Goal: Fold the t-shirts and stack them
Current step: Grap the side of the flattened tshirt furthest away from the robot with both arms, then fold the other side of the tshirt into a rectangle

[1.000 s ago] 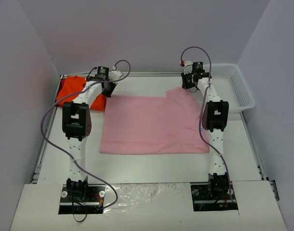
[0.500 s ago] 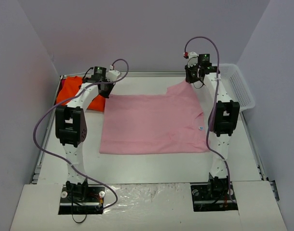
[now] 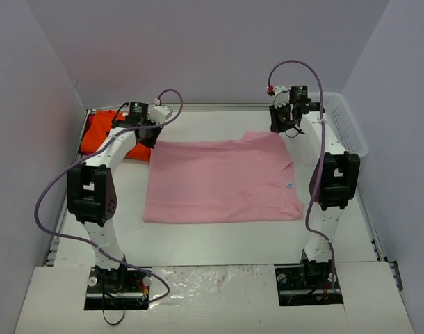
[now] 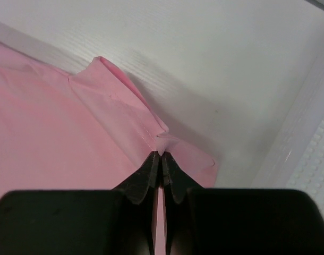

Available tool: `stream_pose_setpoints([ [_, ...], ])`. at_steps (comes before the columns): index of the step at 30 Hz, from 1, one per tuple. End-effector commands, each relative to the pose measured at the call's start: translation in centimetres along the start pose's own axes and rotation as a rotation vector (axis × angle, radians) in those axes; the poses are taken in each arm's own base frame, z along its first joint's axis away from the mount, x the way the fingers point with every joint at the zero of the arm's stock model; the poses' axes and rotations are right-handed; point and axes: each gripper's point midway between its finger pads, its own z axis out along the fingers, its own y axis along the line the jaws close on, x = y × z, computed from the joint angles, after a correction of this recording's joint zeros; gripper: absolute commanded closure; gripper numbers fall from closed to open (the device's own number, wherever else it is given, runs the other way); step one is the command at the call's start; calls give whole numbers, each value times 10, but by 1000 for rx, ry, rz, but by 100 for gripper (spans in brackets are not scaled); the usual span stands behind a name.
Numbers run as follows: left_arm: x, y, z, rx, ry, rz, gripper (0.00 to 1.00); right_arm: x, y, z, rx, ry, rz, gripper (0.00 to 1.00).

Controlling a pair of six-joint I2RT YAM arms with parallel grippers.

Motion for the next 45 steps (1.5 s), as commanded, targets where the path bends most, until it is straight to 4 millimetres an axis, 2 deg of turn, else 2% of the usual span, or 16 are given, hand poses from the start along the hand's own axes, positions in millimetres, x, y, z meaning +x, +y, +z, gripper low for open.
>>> stream_pose_setpoints([
  [1,-20,-3,-26,-3,-88,17,98,-12,17,-36,-20,-42,-34,100],
  [17,9,-25,-39,31,-133,55,98,31,40,-65,-59,42,-28,100],
  [28,30,-31,-41,36,-116,104,98,80,54,-73,-69,131,-14,100],
  [45,60,-39,-45,18,-119,212,98,115,63,-82,-61,195,-2,100],
])
